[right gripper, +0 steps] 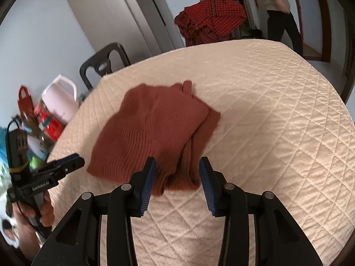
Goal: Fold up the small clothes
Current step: 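Grasp the folded sweater edge with the right gripper and lift it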
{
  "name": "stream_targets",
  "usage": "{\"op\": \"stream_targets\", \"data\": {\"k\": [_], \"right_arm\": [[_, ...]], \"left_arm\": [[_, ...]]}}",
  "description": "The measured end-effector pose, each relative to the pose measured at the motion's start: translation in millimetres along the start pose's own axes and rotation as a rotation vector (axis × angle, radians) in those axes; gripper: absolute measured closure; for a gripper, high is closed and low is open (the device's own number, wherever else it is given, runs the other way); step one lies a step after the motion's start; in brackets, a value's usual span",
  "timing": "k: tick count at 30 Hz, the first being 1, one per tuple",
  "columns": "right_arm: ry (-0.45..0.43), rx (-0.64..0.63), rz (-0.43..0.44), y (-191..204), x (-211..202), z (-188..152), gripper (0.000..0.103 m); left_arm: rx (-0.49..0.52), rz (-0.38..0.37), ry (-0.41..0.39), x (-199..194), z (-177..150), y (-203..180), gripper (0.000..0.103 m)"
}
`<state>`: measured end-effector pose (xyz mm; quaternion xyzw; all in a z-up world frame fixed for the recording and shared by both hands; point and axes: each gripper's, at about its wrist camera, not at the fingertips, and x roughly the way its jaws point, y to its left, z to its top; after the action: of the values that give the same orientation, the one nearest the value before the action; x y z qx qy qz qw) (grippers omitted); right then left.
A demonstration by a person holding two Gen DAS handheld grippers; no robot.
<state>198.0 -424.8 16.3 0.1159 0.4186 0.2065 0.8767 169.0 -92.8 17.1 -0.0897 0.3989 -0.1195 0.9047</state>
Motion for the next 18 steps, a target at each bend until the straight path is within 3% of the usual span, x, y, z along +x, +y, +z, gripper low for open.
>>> {"op": "stream_targets", "data": {"k": [3, 6, 10, 18], "right_arm": [[-0.001, 0.053, 0.048, -10, 8, 8, 0.061], [0.012, 0.115, 0.089, -20, 19, 16, 0.048], [0.034, 0.159, 0.116, -30, 34, 21, 0.048], [0.031, 0.184, 0.175, -37, 52, 26, 0.048]], "left_arm": [[-0.026, -0.048, -0.005, 9, 13, 3, 0.045], [-0.054, -0.079, 0.032, 31, 24, 7, 0.045], [-0.082, -0.126, 0.059, 52, 28, 4, 0.043], [-0.065, -0.117, 0.064, 66, 22, -7, 0.035]]}}
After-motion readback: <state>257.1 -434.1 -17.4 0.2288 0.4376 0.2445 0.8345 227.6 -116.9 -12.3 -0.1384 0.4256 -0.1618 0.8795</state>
